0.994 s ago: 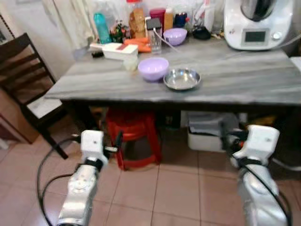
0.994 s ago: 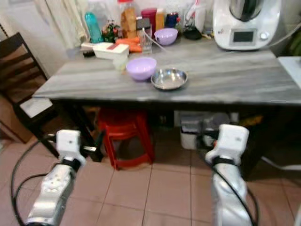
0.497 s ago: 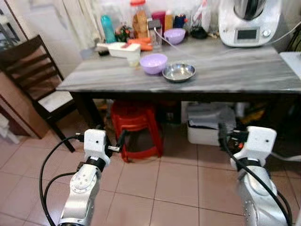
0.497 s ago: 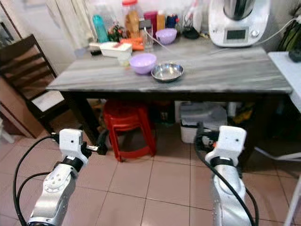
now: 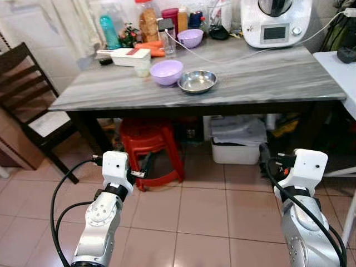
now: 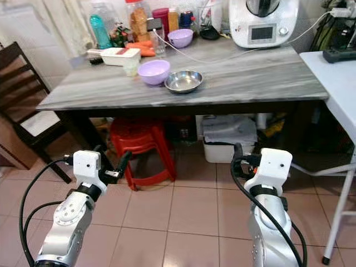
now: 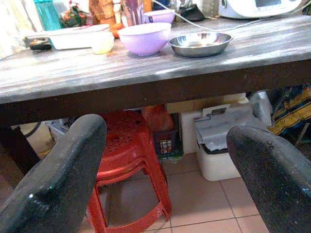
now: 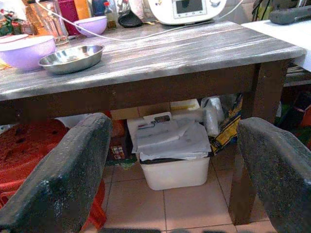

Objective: Setting the table

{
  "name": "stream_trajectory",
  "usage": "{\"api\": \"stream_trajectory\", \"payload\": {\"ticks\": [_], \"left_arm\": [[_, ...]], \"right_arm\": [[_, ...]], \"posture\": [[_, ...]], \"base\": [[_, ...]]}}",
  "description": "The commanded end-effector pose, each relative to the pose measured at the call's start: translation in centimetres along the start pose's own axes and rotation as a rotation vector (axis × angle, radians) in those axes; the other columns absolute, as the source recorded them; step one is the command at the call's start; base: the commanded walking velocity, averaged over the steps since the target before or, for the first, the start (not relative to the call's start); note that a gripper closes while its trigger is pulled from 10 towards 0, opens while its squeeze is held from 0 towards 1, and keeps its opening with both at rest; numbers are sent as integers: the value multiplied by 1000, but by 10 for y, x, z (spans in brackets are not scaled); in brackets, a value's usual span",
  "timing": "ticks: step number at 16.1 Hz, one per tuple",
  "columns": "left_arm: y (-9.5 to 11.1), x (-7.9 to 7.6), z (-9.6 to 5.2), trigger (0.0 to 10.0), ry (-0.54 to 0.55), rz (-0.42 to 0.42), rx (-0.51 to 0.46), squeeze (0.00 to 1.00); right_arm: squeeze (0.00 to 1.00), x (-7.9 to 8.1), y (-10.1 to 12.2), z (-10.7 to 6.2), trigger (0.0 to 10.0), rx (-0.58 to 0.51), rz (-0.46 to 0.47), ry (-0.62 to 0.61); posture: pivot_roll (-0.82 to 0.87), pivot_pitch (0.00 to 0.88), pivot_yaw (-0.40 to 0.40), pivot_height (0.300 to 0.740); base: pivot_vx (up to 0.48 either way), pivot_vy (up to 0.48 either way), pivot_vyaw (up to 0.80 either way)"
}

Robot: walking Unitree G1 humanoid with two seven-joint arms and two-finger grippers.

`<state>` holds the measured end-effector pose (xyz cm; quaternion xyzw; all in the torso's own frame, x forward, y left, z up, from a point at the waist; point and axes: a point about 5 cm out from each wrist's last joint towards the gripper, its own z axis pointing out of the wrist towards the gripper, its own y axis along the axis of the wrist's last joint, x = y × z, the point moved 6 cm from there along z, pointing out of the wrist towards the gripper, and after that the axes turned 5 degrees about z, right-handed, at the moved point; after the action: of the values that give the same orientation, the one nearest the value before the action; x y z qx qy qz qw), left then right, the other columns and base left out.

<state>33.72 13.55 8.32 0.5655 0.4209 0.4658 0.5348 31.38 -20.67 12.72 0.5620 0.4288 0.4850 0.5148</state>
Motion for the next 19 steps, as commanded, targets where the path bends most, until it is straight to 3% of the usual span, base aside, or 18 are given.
{"api": "stream_trajectory", "payload": {"ticks": [1, 11, 16, 19], "left_arm": [[2, 4, 0, 10000, 1, 7, -1, 0], [7, 2, -3, 10000, -38, -11, -6, 0], [8, 1, -2, 10000, -43, -23, -1, 0], [7, -2, -3, 10000, -50, -26, 2, 0]], "right_arm": [[0, 5, 3, 1, 10000, -4, 11, 18], [0, 11, 8, -2, 10000, -7, 71, 50], [0, 12, 9, -3, 10000, -2, 75, 61], [0, 11, 8, -3, 10000, -1, 73, 59]], "posture": [[-147, 0, 137, 740], [-144, 0, 135, 740], [-148, 0, 137, 740], [-150, 0, 138, 740]], "base": [[0, -330, 0], [0, -351, 0], [0, -355, -718], [0, -356, -160]]}}
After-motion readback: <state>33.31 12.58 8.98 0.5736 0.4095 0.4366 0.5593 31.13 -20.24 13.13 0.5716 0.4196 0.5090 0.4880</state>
